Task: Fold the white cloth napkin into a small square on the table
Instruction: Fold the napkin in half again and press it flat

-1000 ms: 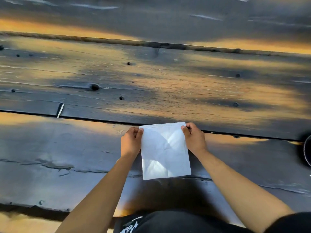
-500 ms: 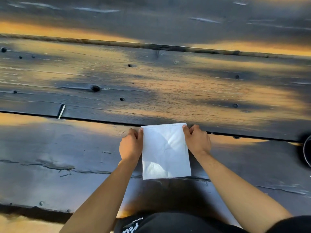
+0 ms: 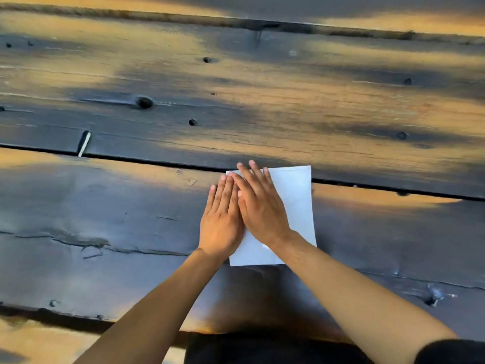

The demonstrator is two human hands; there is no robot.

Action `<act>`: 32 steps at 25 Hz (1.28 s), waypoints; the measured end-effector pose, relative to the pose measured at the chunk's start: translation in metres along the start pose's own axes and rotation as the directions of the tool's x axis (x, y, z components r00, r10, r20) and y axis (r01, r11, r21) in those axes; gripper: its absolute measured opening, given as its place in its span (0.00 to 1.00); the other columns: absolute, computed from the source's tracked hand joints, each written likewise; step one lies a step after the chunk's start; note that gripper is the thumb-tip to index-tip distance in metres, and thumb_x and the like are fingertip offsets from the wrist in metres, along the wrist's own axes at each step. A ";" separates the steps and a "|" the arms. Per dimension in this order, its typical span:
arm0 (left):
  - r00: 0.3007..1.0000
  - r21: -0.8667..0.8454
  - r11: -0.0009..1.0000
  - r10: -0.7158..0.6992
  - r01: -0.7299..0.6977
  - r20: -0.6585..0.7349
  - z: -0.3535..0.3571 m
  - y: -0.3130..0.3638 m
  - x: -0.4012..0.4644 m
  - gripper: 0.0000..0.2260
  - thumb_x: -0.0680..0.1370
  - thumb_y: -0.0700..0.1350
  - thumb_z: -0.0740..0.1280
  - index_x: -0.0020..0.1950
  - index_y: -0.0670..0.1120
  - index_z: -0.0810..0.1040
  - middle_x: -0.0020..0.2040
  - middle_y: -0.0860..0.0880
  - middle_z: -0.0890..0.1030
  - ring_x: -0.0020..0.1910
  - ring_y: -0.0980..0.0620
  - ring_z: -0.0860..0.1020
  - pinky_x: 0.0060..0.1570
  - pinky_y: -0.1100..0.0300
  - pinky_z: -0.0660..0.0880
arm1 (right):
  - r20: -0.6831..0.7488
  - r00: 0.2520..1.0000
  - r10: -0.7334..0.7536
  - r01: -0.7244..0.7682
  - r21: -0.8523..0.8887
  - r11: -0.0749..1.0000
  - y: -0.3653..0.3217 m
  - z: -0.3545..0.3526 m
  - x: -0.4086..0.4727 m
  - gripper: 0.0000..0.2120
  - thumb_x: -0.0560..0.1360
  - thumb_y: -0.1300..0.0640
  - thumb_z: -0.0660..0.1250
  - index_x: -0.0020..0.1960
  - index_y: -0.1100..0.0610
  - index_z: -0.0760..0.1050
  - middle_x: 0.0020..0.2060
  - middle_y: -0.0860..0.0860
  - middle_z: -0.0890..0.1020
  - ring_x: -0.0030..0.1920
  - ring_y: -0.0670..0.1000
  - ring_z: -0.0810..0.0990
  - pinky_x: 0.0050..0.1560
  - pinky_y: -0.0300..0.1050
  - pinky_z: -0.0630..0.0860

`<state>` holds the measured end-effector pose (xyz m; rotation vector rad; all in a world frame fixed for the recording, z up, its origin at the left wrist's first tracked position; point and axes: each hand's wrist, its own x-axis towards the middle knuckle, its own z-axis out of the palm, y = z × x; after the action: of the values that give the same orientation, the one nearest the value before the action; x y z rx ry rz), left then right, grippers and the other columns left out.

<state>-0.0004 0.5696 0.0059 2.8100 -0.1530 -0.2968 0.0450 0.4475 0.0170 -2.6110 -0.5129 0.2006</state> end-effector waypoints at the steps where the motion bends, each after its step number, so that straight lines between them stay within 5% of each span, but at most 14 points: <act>1: 1.000 0.006 1.000 -0.002 0.002 -0.011 0.002 -0.005 0.004 0.26 0.84 0.42 0.60 0.80 0.36 0.57 0.81 0.41 0.56 0.81 0.42 0.52 0.79 0.43 0.55 | 0.012 1.000 0.000 0.000 -0.013 1.000 0.001 0.005 0.002 0.22 0.84 0.57 0.52 0.75 0.60 0.68 0.77 0.55 0.67 0.79 0.57 0.60 0.80 0.57 0.54; 14: 1.000 0.145 0.989 -0.022 0.019 0.019 0.017 -0.015 0.011 0.34 0.84 0.59 0.46 0.82 0.39 0.46 0.83 0.42 0.45 0.82 0.47 0.43 0.80 0.45 0.44 | 0.076 0.996 0.043 -0.015 -0.343 0.939 0.053 0.012 -0.021 0.35 0.82 0.38 0.46 0.82 0.59 0.50 0.82 0.55 0.51 0.82 0.55 0.48 0.80 0.57 0.50; 25: 1.000 0.155 0.988 -0.011 0.007 0.029 0.019 -0.016 0.012 0.34 0.83 0.62 0.43 0.82 0.42 0.42 0.83 0.45 0.41 0.82 0.48 0.39 0.80 0.44 0.44 | 0.060 0.984 0.170 -0.133 -0.392 0.910 0.071 -0.010 -0.045 0.35 0.81 0.43 0.46 0.81 0.64 0.49 0.81 0.59 0.51 0.81 0.57 0.48 0.81 0.56 0.43; 32: 0.999 0.173 0.985 0.010 -0.018 0.048 0.017 -0.017 0.011 0.31 0.83 0.57 0.40 0.82 0.41 0.41 0.83 0.44 0.40 0.82 0.46 0.39 0.80 0.43 0.43 | 0.097 0.994 0.048 -0.021 -0.263 0.965 0.021 0.019 -0.030 0.29 0.84 0.45 0.43 0.81 0.56 0.52 0.81 0.52 0.52 0.82 0.54 0.47 0.80 0.58 0.50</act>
<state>0.0077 0.5793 -0.0177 2.9737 -0.2184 -0.3627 0.0195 0.4267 -0.0081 -2.8804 -0.5636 0.2980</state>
